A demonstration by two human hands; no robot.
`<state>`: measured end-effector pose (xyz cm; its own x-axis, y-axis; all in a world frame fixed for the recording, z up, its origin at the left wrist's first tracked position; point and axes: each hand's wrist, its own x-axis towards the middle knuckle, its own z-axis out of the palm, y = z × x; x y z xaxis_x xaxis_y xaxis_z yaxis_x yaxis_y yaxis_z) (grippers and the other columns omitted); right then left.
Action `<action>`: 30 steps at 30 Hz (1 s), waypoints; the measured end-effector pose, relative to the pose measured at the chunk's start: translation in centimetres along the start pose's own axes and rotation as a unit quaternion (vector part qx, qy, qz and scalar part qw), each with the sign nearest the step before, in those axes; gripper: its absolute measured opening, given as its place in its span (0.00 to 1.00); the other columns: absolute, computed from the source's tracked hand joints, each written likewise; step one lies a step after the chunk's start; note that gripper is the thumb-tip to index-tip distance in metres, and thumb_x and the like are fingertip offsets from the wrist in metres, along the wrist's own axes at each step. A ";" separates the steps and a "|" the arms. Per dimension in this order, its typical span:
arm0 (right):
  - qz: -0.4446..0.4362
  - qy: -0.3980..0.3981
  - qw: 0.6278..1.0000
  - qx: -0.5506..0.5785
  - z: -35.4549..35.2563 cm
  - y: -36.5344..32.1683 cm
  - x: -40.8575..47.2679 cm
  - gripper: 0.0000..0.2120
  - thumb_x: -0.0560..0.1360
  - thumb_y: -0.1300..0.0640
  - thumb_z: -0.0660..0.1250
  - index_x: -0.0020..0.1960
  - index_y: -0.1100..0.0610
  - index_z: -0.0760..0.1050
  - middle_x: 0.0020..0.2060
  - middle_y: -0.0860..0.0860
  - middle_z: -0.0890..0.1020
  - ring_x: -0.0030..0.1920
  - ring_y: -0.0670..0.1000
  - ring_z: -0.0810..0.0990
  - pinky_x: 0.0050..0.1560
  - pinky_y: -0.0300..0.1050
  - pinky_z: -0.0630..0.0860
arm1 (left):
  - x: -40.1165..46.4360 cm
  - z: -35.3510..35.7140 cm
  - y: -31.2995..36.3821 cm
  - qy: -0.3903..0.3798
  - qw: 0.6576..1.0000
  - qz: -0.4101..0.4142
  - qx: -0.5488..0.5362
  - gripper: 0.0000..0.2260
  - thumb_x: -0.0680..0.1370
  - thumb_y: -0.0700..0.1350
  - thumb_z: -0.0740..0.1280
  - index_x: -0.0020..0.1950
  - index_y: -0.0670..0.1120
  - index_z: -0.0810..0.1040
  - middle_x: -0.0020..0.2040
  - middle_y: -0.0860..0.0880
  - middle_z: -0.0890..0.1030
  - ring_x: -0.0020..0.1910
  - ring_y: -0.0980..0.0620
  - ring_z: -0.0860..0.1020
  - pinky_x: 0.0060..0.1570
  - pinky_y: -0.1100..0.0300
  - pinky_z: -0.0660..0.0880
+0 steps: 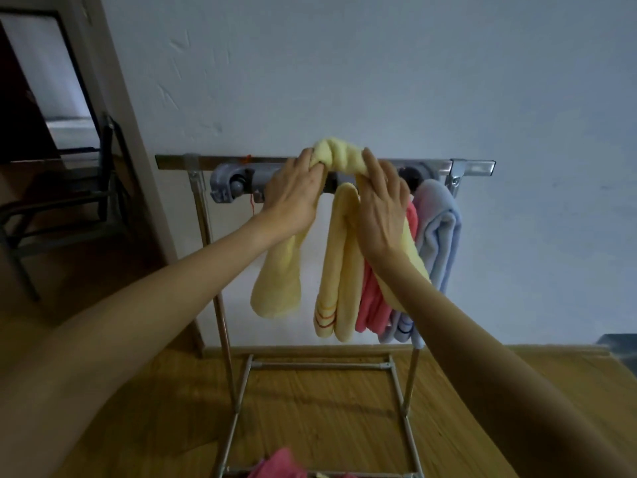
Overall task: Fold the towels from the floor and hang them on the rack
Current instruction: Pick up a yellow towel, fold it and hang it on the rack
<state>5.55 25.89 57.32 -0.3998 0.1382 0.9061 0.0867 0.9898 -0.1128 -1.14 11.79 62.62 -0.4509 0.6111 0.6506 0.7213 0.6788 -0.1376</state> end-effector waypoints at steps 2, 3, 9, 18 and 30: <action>-0.012 -0.054 0.998 0.035 0.8 0.8 -1.2 0.16 0.78 0.62 0.61 0.65 0.60 0.73 0.73 0.55 0.65 0.73 0.56 0.60 0.73 0.47 0.51 | -0.4 0.9 0.1 -0.023 1.000 0.008 -0.012 0.17 0.70 0.32 0.65 0.57 0.40 0.71 0.62 0.41 0.68 0.54 0.39 0.72 0.37 0.49 0.69; 0.006 -0.072 0.995 0.062 1.0 1.1 -1.7 0.20 0.79 0.61 0.61 0.70 0.59 0.68 0.74 0.53 0.63 0.74 0.52 0.57 0.74 0.41 0.47 | -0.7 1.4 0.2 -0.033 0.999 0.006 -0.018 0.18 0.70 0.32 0.64 0.58 0.41 0.71 0.63 0.42 0.68 0.55 0.40 0.71 0.37 0.51 0.68; 0.109 -0.099 0.969 0.199 -0.2 1.1 -3.7 0.23 0.82 0.51 0.51 0.76 0.54 0.58 0.74 0.43 0.59 0.72 0.37 0.51 0.74 0.35 0.46 | -1.4 3.2 0.4 -0.043 0.996 0.001 -0.072 0.21 0.69 0.33 0.66 0.61 0.43 0.71 0.66 0.45 0.67 0.56 0.43 0.72 0.36 0.54 0.70; 0.125 -0.132 0.955 0.234 -0.3 2.5 -5.6 0.26 0.80 0.47 0.46 0.74 0.54 0.62 0.73 0.45 0.63 0.74 0.45 0.57 0.74 0.42 0.52 | -2.7 5.2 1.1 -0.066 0.996 0.048 -0.038 0.30 0.71 0.33 0.65 0.72 0.45 0.63 0.70 0.45 0.65 0.58 0.43 0.71 0.38 0.56 0.69; 0.165 -0.200 0.917 0.302 -0.2 3.4 -5.8 0.20 0.83 0.53 0.50 0.74 0.44 0.61 0.74 0.42 0.62 0.73 0.37 0.58 0.71 0.35 0.53 | -10.3 12.6 -0.7 -0.116 0.971 0.037 -0.205 0.18 0.76 0.41 0.62 0.66 0.44 0.72 0.66 0.42 0.71 0.57 0.41 0.74 0.56 0.48 0.75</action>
<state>8.35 28.46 51.72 -0.7564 0.3149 0.5734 -0.2102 0.7131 -0.6688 -3.62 10.18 46.57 -0.4624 0.7596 0.4573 0.8833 0.4396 0.1630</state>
